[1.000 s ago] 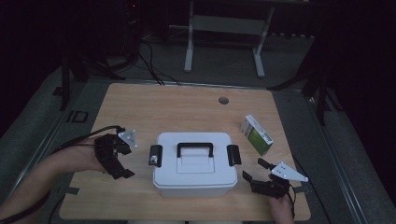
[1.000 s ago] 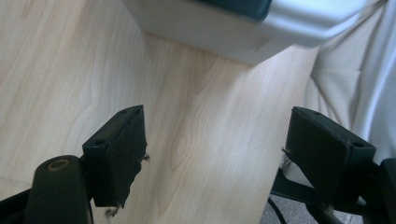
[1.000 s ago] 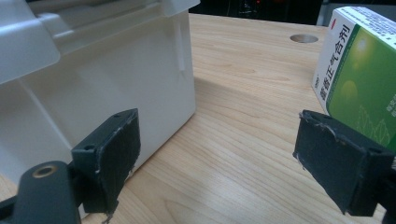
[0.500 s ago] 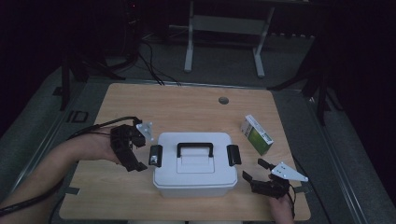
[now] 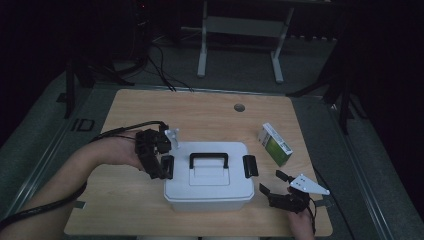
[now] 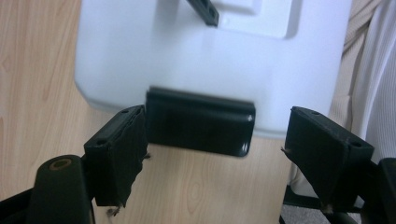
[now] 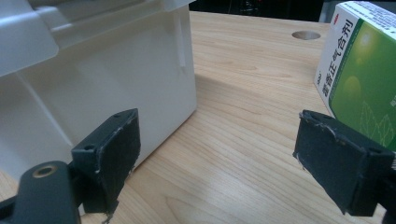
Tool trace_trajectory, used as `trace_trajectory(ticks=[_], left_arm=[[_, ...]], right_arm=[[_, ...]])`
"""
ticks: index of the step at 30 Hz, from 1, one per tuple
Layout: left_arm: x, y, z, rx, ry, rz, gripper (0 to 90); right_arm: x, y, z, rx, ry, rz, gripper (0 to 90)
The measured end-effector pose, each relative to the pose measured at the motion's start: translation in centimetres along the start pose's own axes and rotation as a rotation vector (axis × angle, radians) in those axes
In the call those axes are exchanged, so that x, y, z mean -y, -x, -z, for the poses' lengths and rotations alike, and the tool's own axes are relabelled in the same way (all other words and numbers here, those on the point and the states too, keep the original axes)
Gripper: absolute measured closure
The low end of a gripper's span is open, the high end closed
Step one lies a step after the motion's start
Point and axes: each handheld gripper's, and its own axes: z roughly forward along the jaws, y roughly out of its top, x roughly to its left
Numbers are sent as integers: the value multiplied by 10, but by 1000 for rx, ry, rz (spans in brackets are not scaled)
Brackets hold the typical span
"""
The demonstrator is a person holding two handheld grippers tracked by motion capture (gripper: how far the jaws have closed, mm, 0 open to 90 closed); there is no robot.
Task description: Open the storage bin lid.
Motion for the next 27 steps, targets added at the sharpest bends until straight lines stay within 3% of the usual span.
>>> trace_trajectory(ticks=[27], left_arm=[[-58, -5, -16, 30, -36, -81, 256]], right_arm=[[3, 0, -1, -19, -5, -2, 140]])
